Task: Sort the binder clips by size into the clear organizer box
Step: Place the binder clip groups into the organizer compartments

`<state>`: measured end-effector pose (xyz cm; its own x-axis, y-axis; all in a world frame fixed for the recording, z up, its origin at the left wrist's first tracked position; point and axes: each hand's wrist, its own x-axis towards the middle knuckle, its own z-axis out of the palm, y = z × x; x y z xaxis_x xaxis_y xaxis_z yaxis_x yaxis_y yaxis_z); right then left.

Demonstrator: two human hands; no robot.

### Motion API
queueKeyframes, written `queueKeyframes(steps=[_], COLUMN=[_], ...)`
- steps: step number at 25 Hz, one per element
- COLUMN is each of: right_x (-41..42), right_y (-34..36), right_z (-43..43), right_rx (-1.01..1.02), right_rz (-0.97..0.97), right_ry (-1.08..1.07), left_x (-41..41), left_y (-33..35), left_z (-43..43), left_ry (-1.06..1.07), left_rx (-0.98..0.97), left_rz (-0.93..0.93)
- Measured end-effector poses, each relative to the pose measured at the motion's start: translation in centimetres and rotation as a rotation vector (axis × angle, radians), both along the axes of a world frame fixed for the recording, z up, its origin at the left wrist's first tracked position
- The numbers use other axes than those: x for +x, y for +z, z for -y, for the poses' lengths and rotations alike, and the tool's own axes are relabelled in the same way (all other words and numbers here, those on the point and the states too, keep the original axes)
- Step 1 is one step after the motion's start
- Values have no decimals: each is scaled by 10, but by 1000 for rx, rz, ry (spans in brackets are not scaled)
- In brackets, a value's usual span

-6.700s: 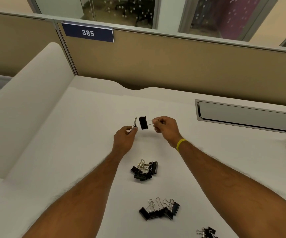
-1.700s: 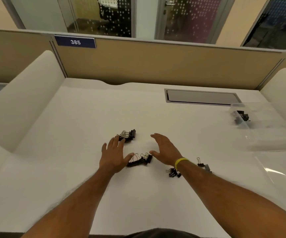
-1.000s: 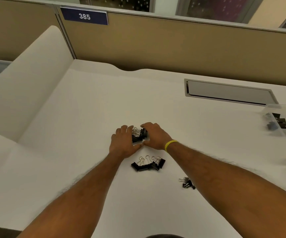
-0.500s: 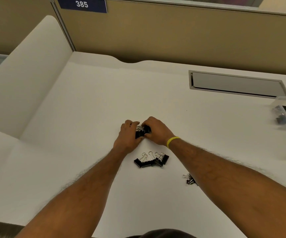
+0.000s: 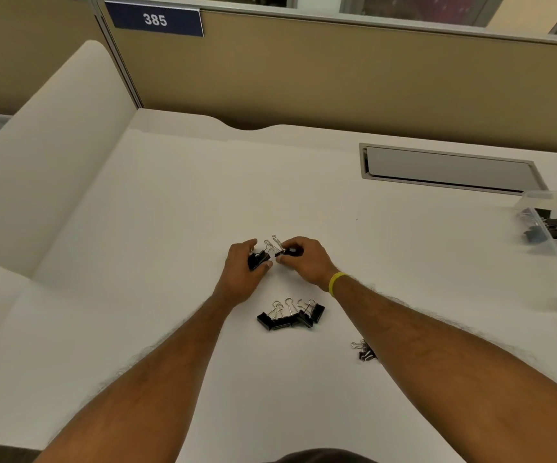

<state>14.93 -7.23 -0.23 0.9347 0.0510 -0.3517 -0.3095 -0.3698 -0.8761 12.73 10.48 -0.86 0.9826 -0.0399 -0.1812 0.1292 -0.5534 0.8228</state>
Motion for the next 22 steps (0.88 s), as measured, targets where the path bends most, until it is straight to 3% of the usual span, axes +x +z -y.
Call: queueKeyframes(steps=[4, 10, 19, 22], right_x=[-6, -22, -41, -46], right_y=[9, 14, 38, 47], right_z=[0, -11, -25, -26], right_rx=[387, 584, 620, 718], right_rz=[-241, -269, -138, -107], right_ry=[-157, -229, -483, -571], left_x=[1, 2, -13, -19], left_y=[4, 13, 32, 43], left_z=[2, 22, 61, 74], left_ry=[233, 313, 319, 314], left_rx=[-390, -864, -893, -849], left_rz=[-184, -306, -207, -147])
